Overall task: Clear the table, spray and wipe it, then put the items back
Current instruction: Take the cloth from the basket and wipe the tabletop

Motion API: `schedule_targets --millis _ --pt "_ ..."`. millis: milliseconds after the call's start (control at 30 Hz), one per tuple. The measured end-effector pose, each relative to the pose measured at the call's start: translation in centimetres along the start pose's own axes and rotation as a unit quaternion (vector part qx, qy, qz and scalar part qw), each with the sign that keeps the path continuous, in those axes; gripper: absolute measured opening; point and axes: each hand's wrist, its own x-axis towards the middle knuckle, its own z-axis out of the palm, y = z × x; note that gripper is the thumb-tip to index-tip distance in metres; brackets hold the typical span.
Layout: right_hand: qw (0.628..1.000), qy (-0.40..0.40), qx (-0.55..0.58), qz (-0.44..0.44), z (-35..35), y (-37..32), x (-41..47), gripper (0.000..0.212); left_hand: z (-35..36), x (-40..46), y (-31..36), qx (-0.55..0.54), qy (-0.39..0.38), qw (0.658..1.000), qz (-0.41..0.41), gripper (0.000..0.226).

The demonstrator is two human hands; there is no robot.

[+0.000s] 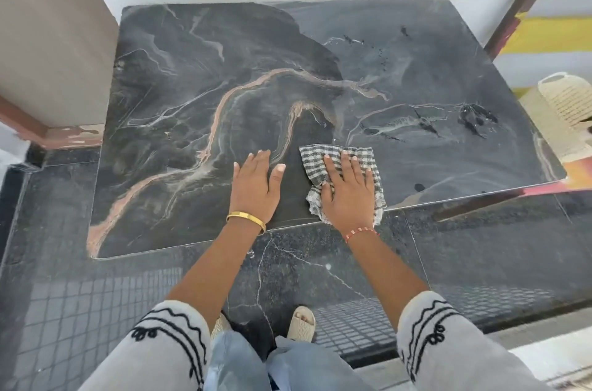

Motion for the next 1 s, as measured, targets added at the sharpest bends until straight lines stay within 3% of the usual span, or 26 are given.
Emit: schedule_targets --millis 100,200,267,367,433,500,533,567,633,667,767,867,933,1000 --pt "0.997 0.040 0.054 0.031 -0.8 2.3 -0.9 0.045 1.2 0.3 1.9 0.001 -0.012 1.000 0.025 0.052" --pt "0.957 0.074 0.243 0.143 -3.4 2.6 0.0 0.022 1.4 1.0 3.4 0.002 -0.006 0.999 0.038 0.052" --pt "0.879 0.083 0.391 0.259 -5.6 2.6 1.8 0.030 1.3 1.4 4.1 0.007 -0.004 0.999 0.040 0.052" --pt "0.733 0.085 0.567 0.367 -8.9 2.9 3.9 0.037 1.2 2.2 5.4 0.000 0.006 0.999 0.042 0.053" --pt "0.633 0.022 0.670 0.388 -10.0 3.8 4.9 0.031 1.0 2.7 6.1 -0.006 0.010 0.999 0.045 0.053" --pt "0.577 -0.031 0.730 0.365 -10.9 4.9 5.6 0.034 0.9 3.2 6.7 -0.005 0.011 0.999 0.052 0.053" --pt "0.586 -0.038 0.725 0.361 -11.1 5.4 5.5 0.033 0.9 3.3 6.8 -0.007 0.012 0.998 0.054 0.053" --pt "0.623 -0.039 0.693 0.362 -11.2 6.2 5.6 0.030 1.0 3.6 7.0 -0.008 0.012 0.998 0.057 0.053" --pt "0.802 -0.007 0.473 0.365 -11.1 8.2 5.4 0.023 1.3 4.3 7.2 -0.009 0.004 0.998 0.060 0.053" --pt "0.864 0.041 0.345 0.363 -10.6 9.4 5.1 0.021 1.5 4.7 7.3 -0.009 -0.002 0.998 0.062 0.053" --pt "0.922 0.138 0.194 0.306 -9.6 10.1 4.5 0.029 2.6 6.1 7.7 -0.005 -0.027 0.997 0.072 0.052" --pt "0.984 0.142 0.048 0.099 -8.2 8.3 4.0 0.031 3.8 7.2 8.7 -0.001 -0.057 0.995 0.079 0.052" --pt "0.997 0.060 -0.036 -0.030 -6.8 7.3 3.5 0.040 4.5 7.8 9.4 -0.001 -0.065 0.994 0.092 0.051" --pt "0.994 -0.046 -0.084 -0.061 -5.5 7.2 3.4 0.050 5.1 8.7 10.0 -0.004 -0.074 0.992 0.104 0.051"
